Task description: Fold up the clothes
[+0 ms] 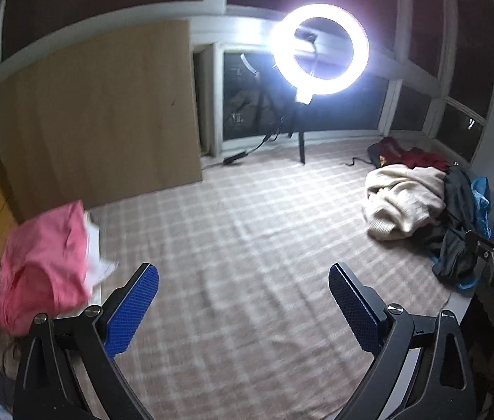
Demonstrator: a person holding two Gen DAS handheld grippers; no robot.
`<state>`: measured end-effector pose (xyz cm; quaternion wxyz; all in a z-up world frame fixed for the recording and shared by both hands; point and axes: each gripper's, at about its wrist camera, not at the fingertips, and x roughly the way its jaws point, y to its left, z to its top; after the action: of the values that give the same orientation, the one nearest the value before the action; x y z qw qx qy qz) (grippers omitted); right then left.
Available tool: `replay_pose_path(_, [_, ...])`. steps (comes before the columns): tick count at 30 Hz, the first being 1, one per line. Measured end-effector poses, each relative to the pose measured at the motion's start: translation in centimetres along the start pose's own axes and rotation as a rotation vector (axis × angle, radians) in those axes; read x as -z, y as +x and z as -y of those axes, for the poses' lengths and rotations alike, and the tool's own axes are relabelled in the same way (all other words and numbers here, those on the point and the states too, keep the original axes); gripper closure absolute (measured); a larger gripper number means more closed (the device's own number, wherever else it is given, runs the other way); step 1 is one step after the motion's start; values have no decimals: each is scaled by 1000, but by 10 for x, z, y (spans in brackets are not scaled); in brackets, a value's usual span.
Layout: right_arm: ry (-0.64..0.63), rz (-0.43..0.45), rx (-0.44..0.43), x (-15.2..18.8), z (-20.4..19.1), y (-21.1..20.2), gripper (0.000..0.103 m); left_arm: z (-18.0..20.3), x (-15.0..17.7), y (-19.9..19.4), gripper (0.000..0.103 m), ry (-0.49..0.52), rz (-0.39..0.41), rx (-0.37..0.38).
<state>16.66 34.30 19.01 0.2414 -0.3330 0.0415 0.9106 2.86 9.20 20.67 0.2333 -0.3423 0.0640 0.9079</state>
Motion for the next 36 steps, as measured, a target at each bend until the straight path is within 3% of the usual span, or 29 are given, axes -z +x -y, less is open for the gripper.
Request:
replay_pose_path(7, [59,110,15,-22,71,1,0,36,-44,22,5,16,30,-3])
replay_pose_path(15, [131,129,69,-55,188,29,0,105,-90,65,5,41,23,-159])
replay_pose_path(20, [103,150,98,-77,236,48,0,142,-117,85,5,19,24,-109])
replay_pose_path(25, [105,149,111,-96,289,70,0,178,-133,110,5,49,9,-140])
replay_pose_path(29, [121,130,109,-104,321,89,0,200,-139,136,5,61,-37,-196])
replay_pose_path(36, [91,125,87,-112,339,114,0,215,-157,166,5,9,-84,-163])
